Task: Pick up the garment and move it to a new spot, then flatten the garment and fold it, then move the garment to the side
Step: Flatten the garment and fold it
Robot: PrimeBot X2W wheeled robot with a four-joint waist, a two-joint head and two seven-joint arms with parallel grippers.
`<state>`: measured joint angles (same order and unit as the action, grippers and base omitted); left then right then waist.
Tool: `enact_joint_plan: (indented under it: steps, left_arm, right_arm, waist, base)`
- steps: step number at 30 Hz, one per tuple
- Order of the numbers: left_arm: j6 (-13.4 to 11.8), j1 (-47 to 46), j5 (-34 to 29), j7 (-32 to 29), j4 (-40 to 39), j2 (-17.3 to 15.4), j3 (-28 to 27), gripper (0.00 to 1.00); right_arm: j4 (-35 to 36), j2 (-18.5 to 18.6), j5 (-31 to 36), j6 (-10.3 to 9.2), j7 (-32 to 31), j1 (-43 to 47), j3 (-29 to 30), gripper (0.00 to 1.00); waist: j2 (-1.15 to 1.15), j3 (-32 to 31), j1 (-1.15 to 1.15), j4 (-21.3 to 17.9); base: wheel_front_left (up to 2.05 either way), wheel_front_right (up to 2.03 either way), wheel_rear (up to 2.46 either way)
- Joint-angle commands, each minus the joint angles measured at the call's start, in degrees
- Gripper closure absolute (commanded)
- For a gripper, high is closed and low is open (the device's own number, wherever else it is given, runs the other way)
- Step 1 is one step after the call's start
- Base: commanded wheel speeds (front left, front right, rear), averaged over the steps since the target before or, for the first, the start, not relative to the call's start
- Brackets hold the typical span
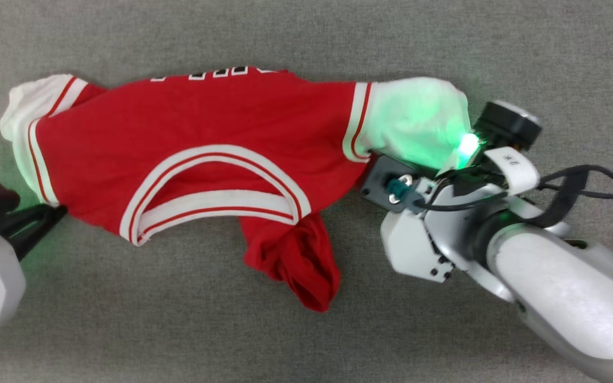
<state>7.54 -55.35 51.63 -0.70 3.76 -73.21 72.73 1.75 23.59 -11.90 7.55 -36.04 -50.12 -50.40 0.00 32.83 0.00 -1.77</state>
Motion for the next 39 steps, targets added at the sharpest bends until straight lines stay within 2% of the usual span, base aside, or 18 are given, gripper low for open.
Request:
enact_joint_plan:
  steps: [1, 2, 6, 13, 16, 18, 23, 26, 29, 32, 34, 39]
  left_arm:
    - [-0.11, -1.02, 3.71, 2.04, -1.12, 3.56, 0.87, 1.00]
    - [-0.11, -1.02, 3.71, 2.04, -1.12, 3.56, 0.87, 1.00]
    - [-0.14, -3.34, 9.99, 6.53, -4.28, 0.74, 0.61, 1.00]
    - [-0.12, -6.41, 20.07, 11.48, -14.10, -1.40, 0.60, 1.00]
    - [-0.11, -7.58, 23.34, 11.93, -16.46, -1.39, 0.62, 1.00]
    - [-0.11, -8.96, 26.05, 12.21, -15.88, -0.34, 0.58, 1.00]
    - [-0.11, -15.26, 37.01, 10.42, -10.84, 3.91, -2.04, 1.00]
    - [-0.11, -20.13, 41.85, 7.12, -4.48, 6.68, -5.79, 1.00]
    - [-0.11, -25.81, 44.29, 4.28, 2.61, 9.62, -10.30, 1.00]
    - [-0.11, -31.83, 44.50, 3.93, 10.17, 12.57, -15.01, 1.00]
    - [-0.12, -36.17, 44.47, 4.79, 15.42, 15.06, -18.02, 1.00]
    - [-0.14, -45.58, 43.32, 6.33, 22.89, 18.93, -23.57, 1.00]
  right_arm:
    - [0.62, 0.49, 1.38, -0.13, 0.90, 1.91, 2.96, 1.00]
    - [0.62, 0.49, 1.38, -0.13, 0.90, 1.91, 2.96, 1.00]
    - [4.82, 0.60, 3.00, -0.12, 2.13, 5.36, 8.44, 1.00]
    - [16.71, 1.12, 4.21, -0.12, -0.87, 14.24, 18.91, 1.00]
    - [20.66, 0.39, 4.35, -0.12, -2.52, 17.07, 22.57, 1.00]
    - [21.14, -1.38, 4.02, -0.12, -2.69, 17.58, 25.01, 1.00]
    - [15.22, -9.83, 2.34, -0.12, -0.57, 11.47, 31.04, 1.00]
    - [9.12, -15.73, 2.90, -0.12, 0.96, 3.63, 34.89, 1.00]
    - [2.76, -19.05, 4.71, -0.12, 3.81, -6.33, 39.92, 1.00]
    - [-3.86, -20.57, 8.22, -0.11, 7.84, -16.23, 45.02, 1.00]
    - [-7.69, -20.68, 7.85, -0.12, 10.40, -22.57, 47.99, 1.00]
    - [-16.48, -20.57, 9.49, -0.16, 19.12, -35.39, 54.44, 1.00]
  waist:
    - [0.00, -1.07, 0.00, 0.35]
    - [0.00, -1.07, 0.00, 0.35]
    - [0.00, -2.85, 0.00, 0.97]
    - [0.00, -4.97, 0.00, 1.97]
    - [0.00, -4.83, 0.00, 1.91]
    - [0.00, -4.30, 0.00, 1.62]
    - [0.00, -1.94, 0.00, 0.41]
    - [0.00, -0.20, 0.00, -0.46]
    - [0.00, 1.53, 0.00, -1.18]
    - [0.00, 2.23, 0.00, -1.61]
    - [0.00, 2.22, 0.00, -1.53]
    - [0.00, 0.84, 0.00, -1.49]
  base:
    - [0.00, 0.00, 0.00]
    - [0.00, 0.00, 0.00]
    - [0.00, 0.00, 0.00]
    - [0.00, 0.00, 0.00]
    - [0.00, 0.00, 0.00]
    - [0.00, 0.00, 0.00]
    - [0.00, 0.00, 0.00]
    - [0.00, 0.00, 0.00]
    - [0.00, 0.00, 0.00]
    - [0.00, 0.00, 0.00]
    - [0.00, 0.00, 0.00]
    - [0.00, 0.00, 0.00]
